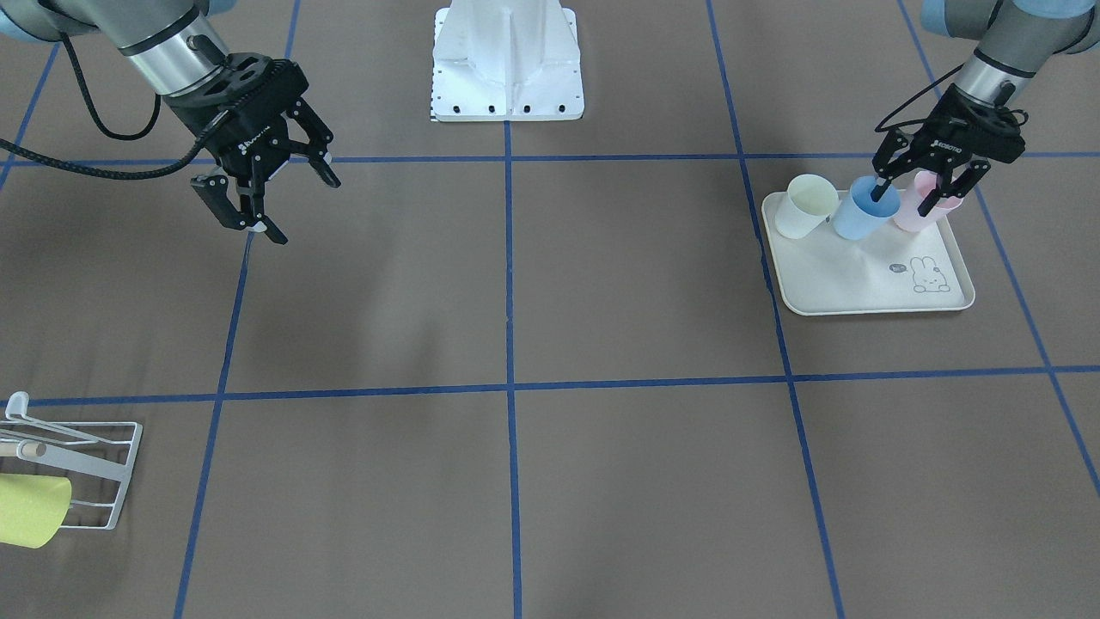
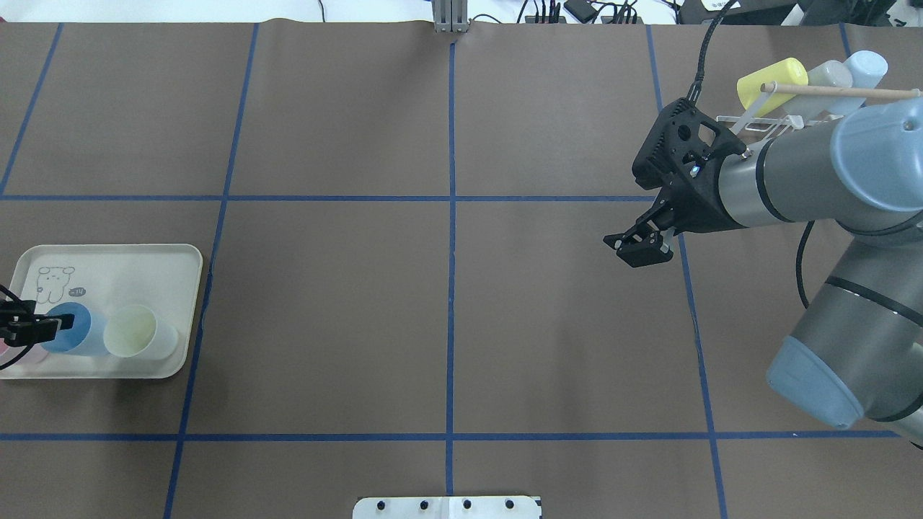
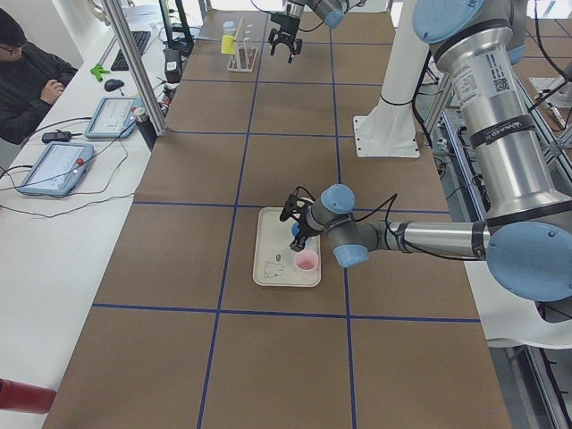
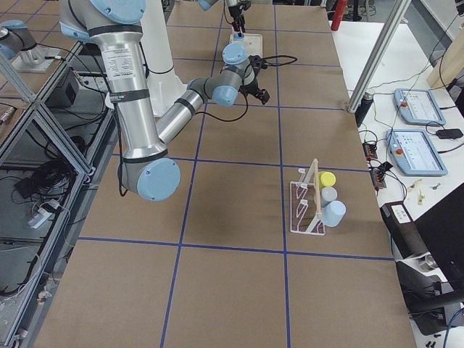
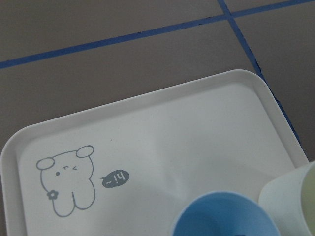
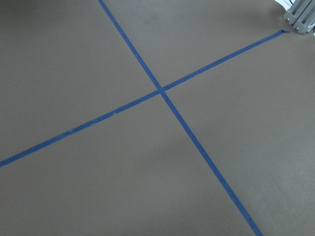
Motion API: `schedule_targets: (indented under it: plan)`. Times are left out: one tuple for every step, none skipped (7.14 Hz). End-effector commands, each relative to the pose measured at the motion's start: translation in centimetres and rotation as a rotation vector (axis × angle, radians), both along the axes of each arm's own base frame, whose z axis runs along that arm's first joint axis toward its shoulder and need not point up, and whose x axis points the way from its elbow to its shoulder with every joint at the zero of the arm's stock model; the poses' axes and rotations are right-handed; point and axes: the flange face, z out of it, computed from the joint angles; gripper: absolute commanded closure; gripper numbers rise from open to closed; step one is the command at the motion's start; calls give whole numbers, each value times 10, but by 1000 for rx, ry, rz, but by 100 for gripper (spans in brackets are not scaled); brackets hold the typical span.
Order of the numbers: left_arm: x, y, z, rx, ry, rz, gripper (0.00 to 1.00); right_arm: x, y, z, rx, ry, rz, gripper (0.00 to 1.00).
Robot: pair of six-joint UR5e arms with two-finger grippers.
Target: Transfer IKEA cup to right arm and place on rack
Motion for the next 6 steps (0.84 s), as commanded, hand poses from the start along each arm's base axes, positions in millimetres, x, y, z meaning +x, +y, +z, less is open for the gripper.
schedule_targets:
  plan:
    - [2,-1,-1,4,5,1,86,-1,0,-2,3,-3,-1,0]
    - [1,-2,-1,8,3,4,100,-1,0,-1,2,-2,-1,0]
    - [-1,-1,-5,14,9,3,100,-2,1,-2,3,-4,-4,0]
    - [-3,-2,-8,19,14,2,100,-3,0,-6,8,-9,-4,0]
    - [-5,-3,-14,26,22,-4,100,-10,0,-16,20,-23,-13,0]
    - [-28,-16,-24,46,27,-67,100,-23,4,-23,31,-36,-36,0]
